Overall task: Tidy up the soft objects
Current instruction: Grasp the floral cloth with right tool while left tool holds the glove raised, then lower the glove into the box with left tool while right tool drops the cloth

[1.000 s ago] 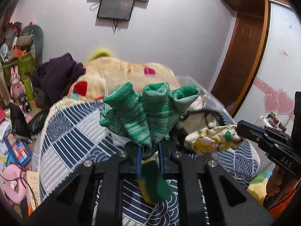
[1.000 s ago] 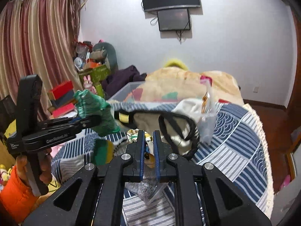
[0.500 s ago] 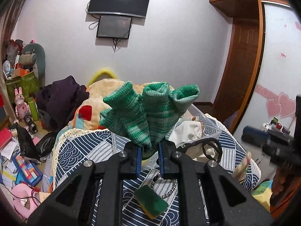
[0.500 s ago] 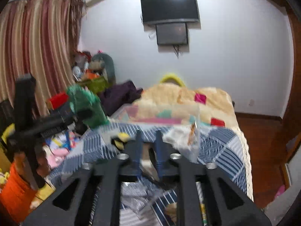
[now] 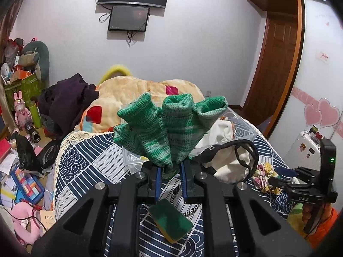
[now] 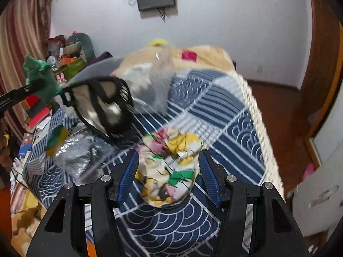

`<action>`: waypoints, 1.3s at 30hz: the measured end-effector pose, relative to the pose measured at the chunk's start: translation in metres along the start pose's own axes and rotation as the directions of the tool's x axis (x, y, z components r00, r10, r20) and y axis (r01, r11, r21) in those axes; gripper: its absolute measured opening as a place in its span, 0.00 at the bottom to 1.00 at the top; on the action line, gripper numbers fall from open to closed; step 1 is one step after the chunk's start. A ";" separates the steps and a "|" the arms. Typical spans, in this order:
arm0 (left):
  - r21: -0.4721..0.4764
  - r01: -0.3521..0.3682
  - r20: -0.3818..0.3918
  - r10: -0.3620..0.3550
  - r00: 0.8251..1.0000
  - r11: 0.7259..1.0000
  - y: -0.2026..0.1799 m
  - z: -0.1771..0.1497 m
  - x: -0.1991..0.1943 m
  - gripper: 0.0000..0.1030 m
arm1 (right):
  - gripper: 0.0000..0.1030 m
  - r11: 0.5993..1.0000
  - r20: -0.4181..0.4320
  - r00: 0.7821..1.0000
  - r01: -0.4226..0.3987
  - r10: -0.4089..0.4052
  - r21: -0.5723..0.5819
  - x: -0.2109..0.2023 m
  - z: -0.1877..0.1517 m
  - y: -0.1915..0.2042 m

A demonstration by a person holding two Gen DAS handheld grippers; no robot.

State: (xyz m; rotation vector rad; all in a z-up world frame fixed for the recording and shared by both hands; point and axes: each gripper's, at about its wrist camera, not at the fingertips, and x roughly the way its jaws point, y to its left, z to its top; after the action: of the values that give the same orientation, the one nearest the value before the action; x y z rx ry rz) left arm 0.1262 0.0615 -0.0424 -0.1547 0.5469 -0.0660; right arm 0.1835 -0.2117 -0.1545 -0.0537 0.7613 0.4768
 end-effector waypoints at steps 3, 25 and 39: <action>0.007 -0.009 0.003 0.009 1.000 1.000 0.001 0.001 0.000 0.14 | 0.53 0.999 -0.018 1.000 -0.006 0.005 -0.040 0.007 -0.006 0.008; 0.040 -0.002 -0.034 0.003 0.999 0.999 0.004 0.053 0.046 0.14 | 0.13 0.987 0.285 0.954 -0.042 0.086 -0.157 -0.036 0.102 0.063; -0.011 0.088 -0.264 -0.088 0.961 0.996 0.009 0.046 0.126 0.14 | 0.13 0.976 0.012 0.995 -0.096 0.100 -0.196 0.058 0.128 0.087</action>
State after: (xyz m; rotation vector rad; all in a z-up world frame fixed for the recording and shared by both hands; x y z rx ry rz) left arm 0.2574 0.0637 -0.0699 -0.1710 0.8063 -0.1749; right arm 0.2653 -0.0835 -0.0903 -0.1948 0.6960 0.6442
